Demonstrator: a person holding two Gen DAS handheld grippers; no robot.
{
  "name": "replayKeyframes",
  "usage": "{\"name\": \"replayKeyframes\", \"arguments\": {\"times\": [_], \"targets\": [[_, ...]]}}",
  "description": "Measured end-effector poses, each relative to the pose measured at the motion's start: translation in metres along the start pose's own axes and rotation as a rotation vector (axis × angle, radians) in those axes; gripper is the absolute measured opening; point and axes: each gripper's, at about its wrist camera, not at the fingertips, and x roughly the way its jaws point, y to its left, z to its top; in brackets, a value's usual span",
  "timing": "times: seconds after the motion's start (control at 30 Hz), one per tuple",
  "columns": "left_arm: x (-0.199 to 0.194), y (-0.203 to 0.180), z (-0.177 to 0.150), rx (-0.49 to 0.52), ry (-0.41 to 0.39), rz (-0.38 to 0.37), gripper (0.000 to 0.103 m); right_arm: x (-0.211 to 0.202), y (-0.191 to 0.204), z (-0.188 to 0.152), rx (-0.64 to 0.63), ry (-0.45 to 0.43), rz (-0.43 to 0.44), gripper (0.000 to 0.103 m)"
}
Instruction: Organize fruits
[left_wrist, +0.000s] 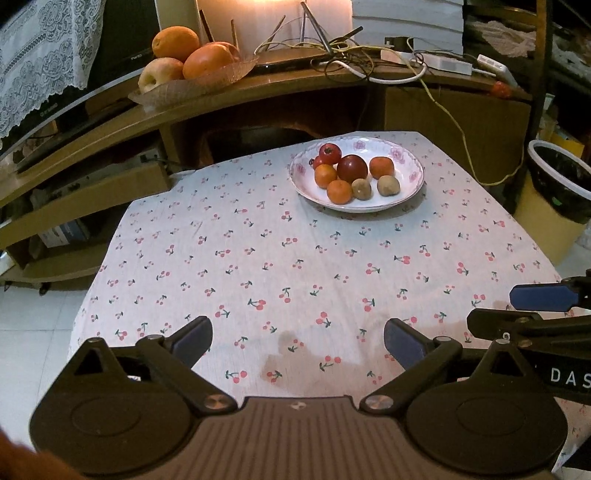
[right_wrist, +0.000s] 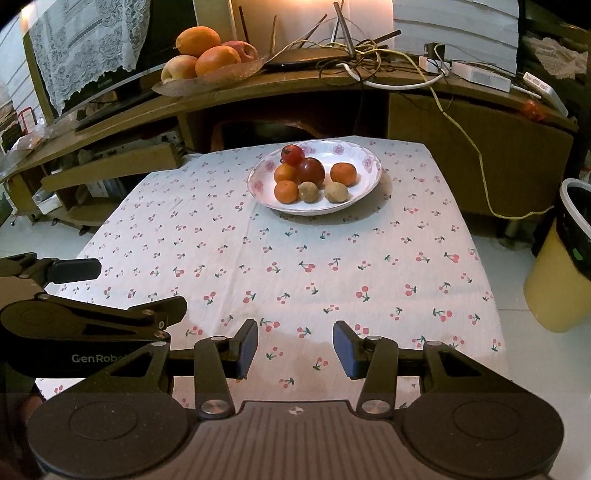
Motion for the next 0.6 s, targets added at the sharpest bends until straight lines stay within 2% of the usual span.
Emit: {"name": "replayKeyframes", "arguments": {"times": [0.6], "targets": [[-0.0013,0.0011,-0.0078,-0.010,0.011,0.001,0.103,-0.0019,0.0035,-0.0067,-0.005,0.015,-0.003,0.046]]}}
